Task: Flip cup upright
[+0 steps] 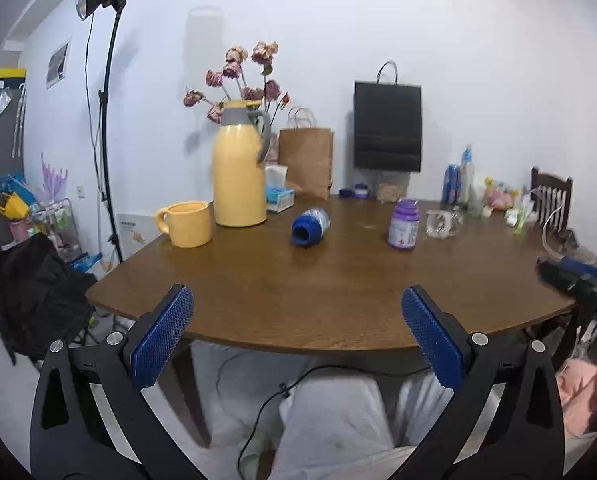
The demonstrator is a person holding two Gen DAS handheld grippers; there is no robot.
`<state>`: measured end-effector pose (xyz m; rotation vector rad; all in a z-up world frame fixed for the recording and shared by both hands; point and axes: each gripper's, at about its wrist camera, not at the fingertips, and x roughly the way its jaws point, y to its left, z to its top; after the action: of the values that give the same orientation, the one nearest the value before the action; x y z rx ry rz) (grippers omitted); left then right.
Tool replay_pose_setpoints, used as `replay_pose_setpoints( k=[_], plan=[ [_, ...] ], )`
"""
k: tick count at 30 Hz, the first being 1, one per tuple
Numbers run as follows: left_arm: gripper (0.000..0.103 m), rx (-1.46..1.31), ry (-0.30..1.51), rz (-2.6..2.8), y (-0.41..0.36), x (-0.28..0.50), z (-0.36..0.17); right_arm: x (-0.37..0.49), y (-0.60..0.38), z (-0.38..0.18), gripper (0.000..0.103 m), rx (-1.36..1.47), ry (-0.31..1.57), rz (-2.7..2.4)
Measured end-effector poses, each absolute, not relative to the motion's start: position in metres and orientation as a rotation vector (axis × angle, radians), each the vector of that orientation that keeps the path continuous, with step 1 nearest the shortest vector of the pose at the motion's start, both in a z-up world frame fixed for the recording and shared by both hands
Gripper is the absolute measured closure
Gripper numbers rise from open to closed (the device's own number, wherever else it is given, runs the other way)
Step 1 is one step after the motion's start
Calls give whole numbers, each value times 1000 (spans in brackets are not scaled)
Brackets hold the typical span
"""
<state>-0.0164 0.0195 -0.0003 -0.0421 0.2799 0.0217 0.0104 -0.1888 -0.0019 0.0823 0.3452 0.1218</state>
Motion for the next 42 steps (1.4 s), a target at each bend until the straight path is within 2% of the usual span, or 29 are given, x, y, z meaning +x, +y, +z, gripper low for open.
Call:
replay_pose_setpoints(
  k=[42],
  plan=[
    [0, -36, 260, 0, 16, -22, 3, 10, -182, -4, 21, 40, 355, 135]
  ],
)
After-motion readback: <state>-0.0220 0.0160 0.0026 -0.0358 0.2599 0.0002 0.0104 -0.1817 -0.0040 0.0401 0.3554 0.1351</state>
